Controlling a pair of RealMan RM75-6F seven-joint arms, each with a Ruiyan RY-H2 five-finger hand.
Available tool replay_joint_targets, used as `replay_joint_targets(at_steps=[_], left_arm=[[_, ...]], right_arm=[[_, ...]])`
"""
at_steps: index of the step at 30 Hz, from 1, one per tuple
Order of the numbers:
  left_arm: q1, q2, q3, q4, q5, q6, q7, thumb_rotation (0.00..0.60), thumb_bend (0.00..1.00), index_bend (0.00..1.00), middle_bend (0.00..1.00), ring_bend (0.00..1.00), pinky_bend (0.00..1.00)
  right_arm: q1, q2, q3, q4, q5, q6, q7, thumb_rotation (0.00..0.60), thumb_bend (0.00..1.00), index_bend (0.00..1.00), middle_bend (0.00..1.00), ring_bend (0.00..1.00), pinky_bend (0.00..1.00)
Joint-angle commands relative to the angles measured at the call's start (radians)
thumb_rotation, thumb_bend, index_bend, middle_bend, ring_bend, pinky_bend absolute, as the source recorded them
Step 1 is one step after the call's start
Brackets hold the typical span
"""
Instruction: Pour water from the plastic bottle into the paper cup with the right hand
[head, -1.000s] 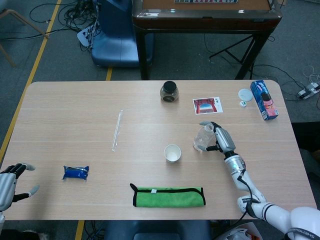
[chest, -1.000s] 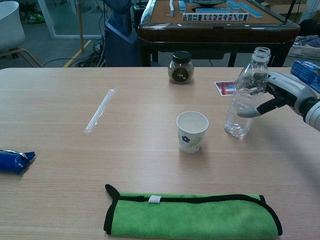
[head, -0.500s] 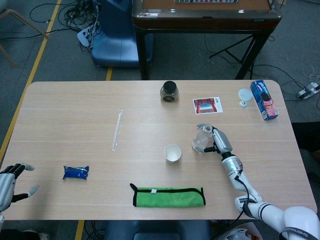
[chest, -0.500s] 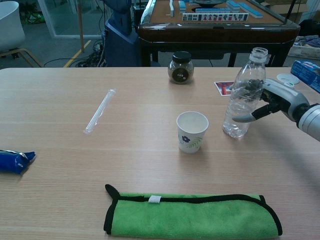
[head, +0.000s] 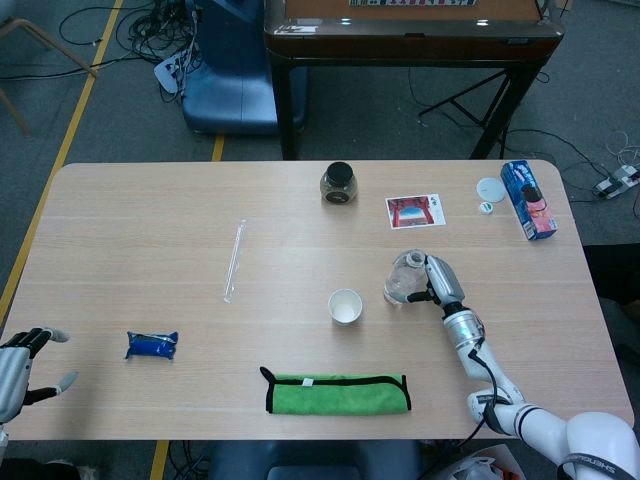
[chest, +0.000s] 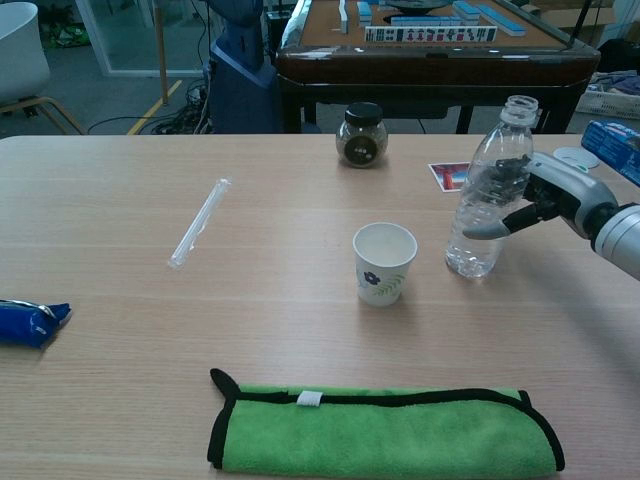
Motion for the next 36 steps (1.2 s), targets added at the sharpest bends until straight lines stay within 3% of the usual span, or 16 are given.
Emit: replay_joint_targets(at_steps=[1, 15, 23, 36], left_arm=[[0.000, 0.000, 0.000, -0.001, -0.001, -0.001, 0.000, 0.600, 0.13, 0.41, 0.39, 0.39, 0.59], [0.000, 0.006, -0.002, -0.009, -0.006, -0.003, 0.005, 0.600, 0.13, 0.41, 0.39, 0.39, 0.59], [0.001, 0.013, -0.005, -0.020, -0.009, -0.001, 0.010, 0.600, 0.13, 0.41, 0.39, 0.39, 0.59], [0.004, 0.021, -0.013, -0.029, -0.002, 0.019, -0.007, 0.600, 0.13, 0.40, 0.39, 0.39, 0.59]], right_arm=[[0.002, 0.002, 0.003, -0.002, 0.006, -0.006, -0.008, 0.600, 0.15, 0.49, 0.51, 0.39, 0.35], [0.000, 0.040, 0.008, -0.065, 0.003, 0.025, -0.099, 0.600, 0.20, 0.58, 0.59, 0.48, 0.42], [0.007, 0.106, 0.012, -0.181, 0.024, 0.027, -0.312, 0.600, 0.20, 0.61, 0.62, 0.51, 0.44], [0.053, 0.173, 0.002, -0.325, 0.114, -0.061, -0.691, 0.600, 0.22, 0.63, 0.64, 0.53, 0.49]])
